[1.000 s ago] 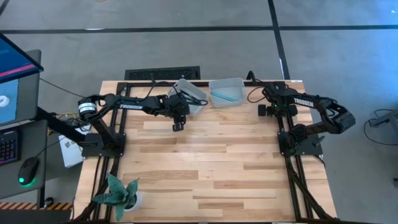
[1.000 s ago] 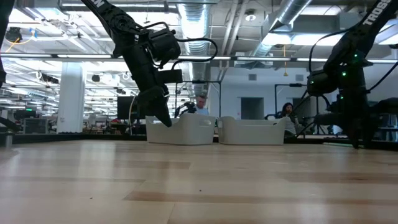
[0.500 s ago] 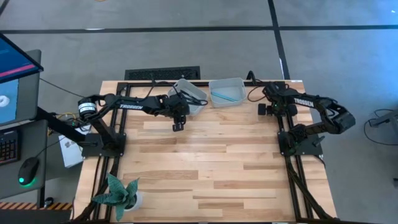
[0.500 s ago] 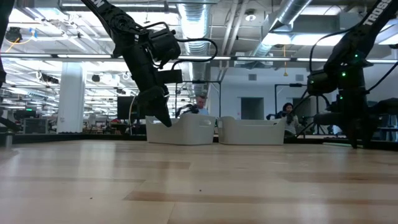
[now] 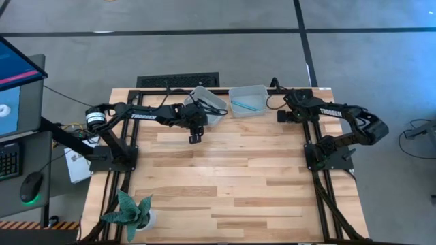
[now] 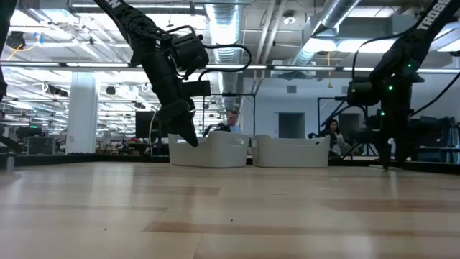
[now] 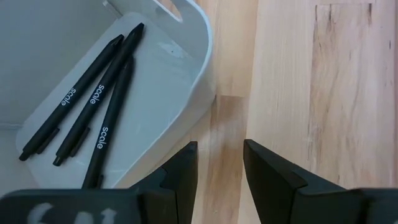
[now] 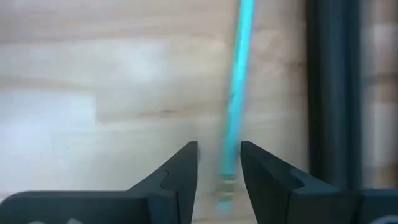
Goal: Sort pens & pencils
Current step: Put the light green pencil into the right gray bin
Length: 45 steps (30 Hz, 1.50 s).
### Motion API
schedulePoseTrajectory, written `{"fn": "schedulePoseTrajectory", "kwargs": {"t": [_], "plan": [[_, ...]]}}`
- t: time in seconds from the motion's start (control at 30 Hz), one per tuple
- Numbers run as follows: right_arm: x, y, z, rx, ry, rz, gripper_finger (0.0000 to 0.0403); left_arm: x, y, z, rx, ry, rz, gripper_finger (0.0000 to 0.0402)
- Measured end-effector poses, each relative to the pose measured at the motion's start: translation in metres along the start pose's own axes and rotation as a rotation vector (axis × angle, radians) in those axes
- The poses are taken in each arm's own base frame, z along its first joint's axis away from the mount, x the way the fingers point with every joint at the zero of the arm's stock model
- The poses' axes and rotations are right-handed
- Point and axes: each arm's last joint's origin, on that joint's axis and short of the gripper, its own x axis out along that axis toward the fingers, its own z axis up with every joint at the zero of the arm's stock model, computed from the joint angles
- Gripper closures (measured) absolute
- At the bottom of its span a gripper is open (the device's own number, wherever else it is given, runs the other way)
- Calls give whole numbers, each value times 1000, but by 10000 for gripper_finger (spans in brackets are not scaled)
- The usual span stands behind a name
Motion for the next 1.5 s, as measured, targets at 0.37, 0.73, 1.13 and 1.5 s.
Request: {"fn": "schedulePoseTrajectory", "kwargs": {"t": [0.37,0.73,1.13,1.5], "plan": [[1,7,8,31,-31,132,257,0,-1,-3,10,31,-8,280],[-5,14,14,25,-19,208,257,0,-1,-3,6,31,-8,280],[-49,33,30,42,32,224,257,0,-1,-3,-5,38,-9,280],[-158,65,37,-35,-319,480,257,0,-1,-4,17,45,-11,280]]}}
